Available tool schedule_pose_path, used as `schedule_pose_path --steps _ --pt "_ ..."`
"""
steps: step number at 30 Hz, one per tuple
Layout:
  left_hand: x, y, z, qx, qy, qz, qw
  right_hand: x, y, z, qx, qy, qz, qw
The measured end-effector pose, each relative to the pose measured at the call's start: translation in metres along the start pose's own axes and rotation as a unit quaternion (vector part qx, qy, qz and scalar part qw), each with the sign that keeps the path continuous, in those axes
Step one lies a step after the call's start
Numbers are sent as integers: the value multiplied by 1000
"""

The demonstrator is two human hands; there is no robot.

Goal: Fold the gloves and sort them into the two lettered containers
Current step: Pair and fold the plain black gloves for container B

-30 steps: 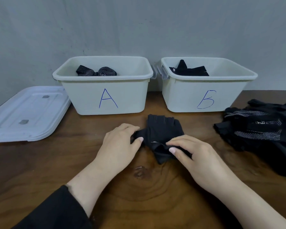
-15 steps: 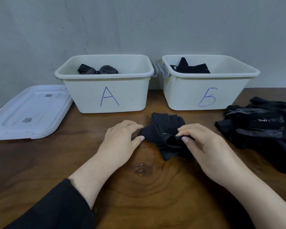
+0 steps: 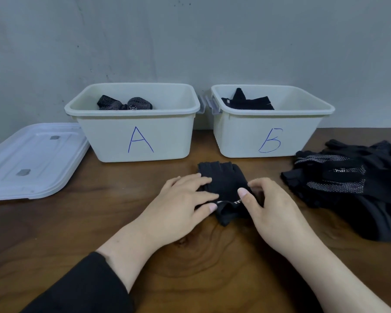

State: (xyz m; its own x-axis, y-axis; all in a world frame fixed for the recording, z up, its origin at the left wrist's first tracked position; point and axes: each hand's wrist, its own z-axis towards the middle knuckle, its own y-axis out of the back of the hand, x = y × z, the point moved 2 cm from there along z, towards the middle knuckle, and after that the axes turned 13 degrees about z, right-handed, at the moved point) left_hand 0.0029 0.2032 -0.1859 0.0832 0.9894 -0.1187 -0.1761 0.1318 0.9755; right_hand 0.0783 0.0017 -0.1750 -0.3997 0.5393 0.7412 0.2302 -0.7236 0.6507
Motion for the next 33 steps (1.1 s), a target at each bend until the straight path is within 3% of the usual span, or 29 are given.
schedule_pose_path --steps 3,11,13,15,17,19,21,25,28,30,33 --pt "1 -2 -1 16 21 14 1000 3 0 -1 7 -13 -23 1000" --pt "-13 -1 1 14 10 59 998 9 -5 1 -12 -9 141 990" --pt "-12 4 0 -17 1 11 1000 9 -4 1 -5 8 172 985" --pt "-8 17 0 -108 43 -100 988 14 1 -2 7 30 172 985" --pt "2 23 2 -165 121 -225 953 23 9 -4 20 67 150 986" --pt "10 23 3 -115 158 -349 916 34 20 -6 40 113 107 987" --pt "12 21 7 -66 141 -457 876 46 31 -7 67 153 58 984" --pt "10 23 11 7 155 -626 764 73 51 -6 122 190 -18 974" --pt "0 25 6 81 124 -652 743 86 61 -4 132 206 -45 969" --pt "-3 29 3 53 120 -691 711 90 65 -2 98 210 -32 972" --pt "-3 40 3 -23 143 -730 668 91 70 2 18 88 132 987"
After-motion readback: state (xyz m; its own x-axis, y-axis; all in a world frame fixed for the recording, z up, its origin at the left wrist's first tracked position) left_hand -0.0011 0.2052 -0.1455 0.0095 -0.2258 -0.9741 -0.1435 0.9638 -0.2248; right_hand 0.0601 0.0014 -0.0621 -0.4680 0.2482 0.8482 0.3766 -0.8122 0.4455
